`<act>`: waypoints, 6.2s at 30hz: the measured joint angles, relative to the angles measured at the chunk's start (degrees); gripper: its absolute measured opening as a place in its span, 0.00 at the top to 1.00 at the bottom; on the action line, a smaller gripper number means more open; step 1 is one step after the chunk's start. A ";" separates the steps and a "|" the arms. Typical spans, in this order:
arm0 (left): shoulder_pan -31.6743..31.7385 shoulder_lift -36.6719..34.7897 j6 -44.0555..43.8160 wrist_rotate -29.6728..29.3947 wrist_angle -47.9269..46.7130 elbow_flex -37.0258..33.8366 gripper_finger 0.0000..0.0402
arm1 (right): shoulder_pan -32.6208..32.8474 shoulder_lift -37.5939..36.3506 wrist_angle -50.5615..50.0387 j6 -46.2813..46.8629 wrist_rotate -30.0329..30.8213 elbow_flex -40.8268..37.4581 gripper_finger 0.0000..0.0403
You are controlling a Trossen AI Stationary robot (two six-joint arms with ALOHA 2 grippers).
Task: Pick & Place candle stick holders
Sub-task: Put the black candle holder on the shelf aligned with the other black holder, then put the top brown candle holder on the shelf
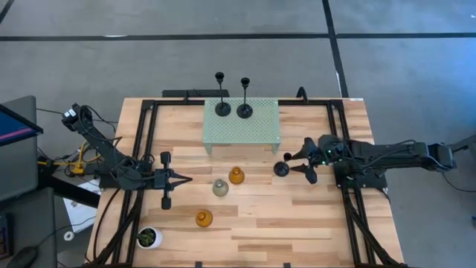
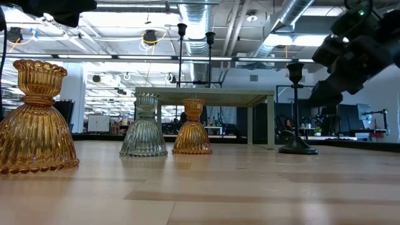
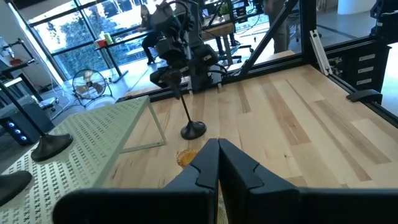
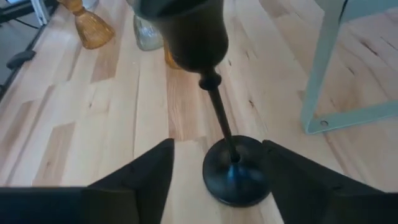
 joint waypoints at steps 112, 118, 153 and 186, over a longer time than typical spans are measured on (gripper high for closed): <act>0.00 0.02 -3.02 -0.02 -0.04 0.00 0.99 | -31.80 43.84 -5.41 -19.11 -8.98 51.57 0.96; 0.01 0.02 -3.02 -0.01 -0.04 0.00 0.99 | -31.56 43.86 -5.00 -19.09 -8.98 51.57 0.84; 0.00 1.00 -3.02 -0.01 -0.04 0.01 0.99 | -14.84 11.76 -36.82 -7.79 -8.95 43.46 0.76; 0.02 8.37 -3.04 0.00 0.44 0.02 0.99 | 19.03 32.14 49.98 6.33 10.93 1.19 1.00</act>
